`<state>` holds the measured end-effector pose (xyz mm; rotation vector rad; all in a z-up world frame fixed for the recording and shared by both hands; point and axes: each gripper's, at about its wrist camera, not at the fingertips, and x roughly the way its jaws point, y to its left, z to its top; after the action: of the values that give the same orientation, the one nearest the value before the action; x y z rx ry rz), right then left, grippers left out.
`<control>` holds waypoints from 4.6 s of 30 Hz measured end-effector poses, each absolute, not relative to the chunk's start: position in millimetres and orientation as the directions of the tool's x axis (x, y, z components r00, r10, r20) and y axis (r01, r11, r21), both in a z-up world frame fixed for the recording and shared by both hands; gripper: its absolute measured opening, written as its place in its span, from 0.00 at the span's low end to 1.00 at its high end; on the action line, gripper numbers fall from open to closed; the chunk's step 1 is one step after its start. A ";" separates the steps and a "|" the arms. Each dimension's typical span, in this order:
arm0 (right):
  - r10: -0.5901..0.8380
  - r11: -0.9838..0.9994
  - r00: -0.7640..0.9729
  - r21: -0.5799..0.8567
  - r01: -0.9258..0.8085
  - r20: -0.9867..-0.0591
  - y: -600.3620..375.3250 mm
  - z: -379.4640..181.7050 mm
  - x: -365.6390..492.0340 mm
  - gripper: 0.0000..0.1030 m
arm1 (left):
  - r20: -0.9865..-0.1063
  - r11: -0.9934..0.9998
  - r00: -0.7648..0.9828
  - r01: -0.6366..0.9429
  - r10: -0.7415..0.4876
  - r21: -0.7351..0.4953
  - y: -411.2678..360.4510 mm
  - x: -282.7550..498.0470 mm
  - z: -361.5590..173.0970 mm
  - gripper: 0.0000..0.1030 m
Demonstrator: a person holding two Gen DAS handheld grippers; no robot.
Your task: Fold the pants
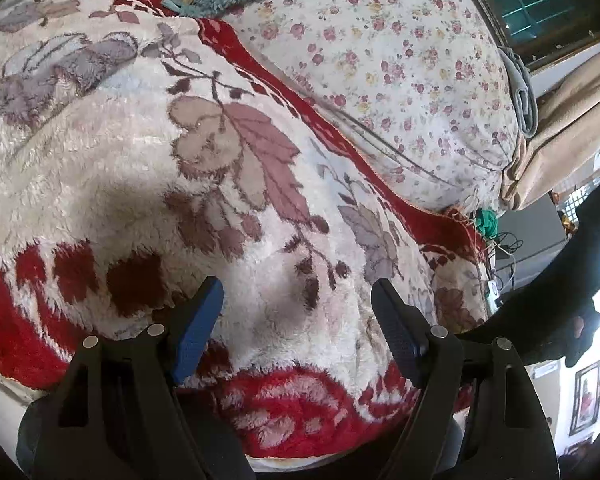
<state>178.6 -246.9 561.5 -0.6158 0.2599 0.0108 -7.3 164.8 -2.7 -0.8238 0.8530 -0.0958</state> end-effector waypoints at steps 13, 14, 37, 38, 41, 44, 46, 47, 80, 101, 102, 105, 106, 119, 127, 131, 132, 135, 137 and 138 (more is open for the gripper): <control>-0.129 0.806 0.972 -0.592 -0.014 -0.198 -248.8 576.4 201.8 0.12 | -0.613 0.677 0.685 -0.235 -0.394 -0.697 169.2 -12.3 -2.0 0.74; -0.130 0.798 0.975 -0.602 -0.005 -0.181 -250.6 581.6 200.0 0.12 | -0.613 0.674 0.683 -0.236 -0.397 -0.700 169.4 -11.7 -2.9 0.74; -0.075 0.808 0.990 -0.589 -0.012 -0.123 -315.8 582.5 220.5 0.12 | -0.620 0.673 0.690 -0.258 -0.373 -0.693 169.7 -11.0 -4.2 0.74; -0.052 0.812 0.990 -0.582 -0.033 -0.128 -313.1 581.2 219.2 0.12 | -0.614 0.672 0.702 -0.261 -0.360 -0.693 171.9 -14.3 -1.5 0.74; 0.031 0.813 0.990 -0.573 -0.104 -0.137 -290.4 570.7 208.9 0.12 | -0.595 0.677 0.761 -0.296 -0.259 -0.674 180.0 -40.7 10.7 0.74; 0.134 0.817 0.979 -0.542 -0.196 -0.152 -251.8 553.5 195.2 0.12 | -0.548 0.672 0.825 -0.331 -0.135 -0.663 188.0 -82.2 23.3 0.74; 0.212 0.819 0.961 -0.503 -0.274 -0.179 -217.3 535.5 186.1 0.12 | -0.539 0.650 0.840 -0.373 -0.066 -0.661 195.4 -102.5 26.2 0.74; 0.245 0.811 0.949 -0.494 -0.312 -0.197 -198.3 523.6 182.9 0.12 | -0.539 0.634 0.841 -0.394 -0.043 -0.666 199.8 -109.8 25.3 0.74; 0.541 0.153 -0.046 0.153 -0.976 -0.840 210.9 102.8 7.9 0.31 | -0.654 0.208 0.757 -0.637 -0.013 -0.742 272.5 -178.8 -53.6 0.74; 0.650 0.714 0.318 0.411 -0.567 -0.690 -260.7 69.3 80.3 0.45 | -0.227 0.050 0.803 -0.240 -0.550 -0.969 302.6 -52.9 -49.1 0.75; 0.669 0.719 0.311 0.483 -0.499 -0.675 -281.0 61.5 80.1 0.45 | -0.239 0.066 0.807 -0.242 -0.540 -0.968 303.2 -50.2 -48.3 0.75; 0.747 0.664 0.365 0.602 -0.443 -0.555 -314.7 66.8 79.6 0.45 | -0.265 0.101 0.817 -0.249 -0.512 -0.963 304.1 -44.6 -49.6 0.75; 0.756 0.654 0.379 0.624 -0.427 -0.534 -319.3 66.3 80.2 0.45 | -0.287 0.113 0.812 -0.268 -0.508 -0.957 304.1 -40.4 -50.8 0.75; 0.770 0.630 0.431 0.666 -0.400 -0.470 -334.1 65.2 78.4 0.45 | -0.401 0.326 0.845 -0.290 -0.354 -0.900 309.6 -25.9 -27.6 0.59; 0.619 0.520 0.652 0.851 0.077 -0.437 -462.6 33.0 89.1 0.46 | -0.572 0.499 0.777 -0.398 -0.264 -0.770 293.6 -16.6 -23.9 0.10; 0.666 0.463 0.609 0.879 0.115 -0.431 -467.4 17.3 102.7 0.47 | -0.540 0.505 0.800 -0.362 -0.263 -0.783 292.3 -16.1 -10.6 0.10; 0.691 0.424 0.595 0.897 0.126 -0.411 -466.3 11.1 110.4 0.46 | -0.534 0.509 0.805 -0.355 -0.261 -0.784 292.1 -16.0 -7.4 0.10; 0.696 0.382 0.597 0.909 0.163 -0.400 -467.6 5.3 133.3 0.46 | -0.530 0.516 0.812 -0.353 -0.246 -0.780 293.5 -15.2 1.1 0.10; 0.712 0.387 0.566 0.905 0.178 -0.416 -461.4 -0.6 150.2 0.47 | -0.527 0.516 0.817 -0.356 -0.233 -0.780 295.3 -15.0 5.1 0.09; 0.717 0.414 0.528 0.888 0.202 -0.455 -457.5 -5.3 157.3 0.46 | -0.526 0.512 0.819 -0.357 -0.230 -0.781 296.9 -15.0 5.7 0.09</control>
<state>157.3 -457.5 -5.2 1.1321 0.9998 0.4021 -15.0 296.9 5.7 -1.0496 0.6357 0.0833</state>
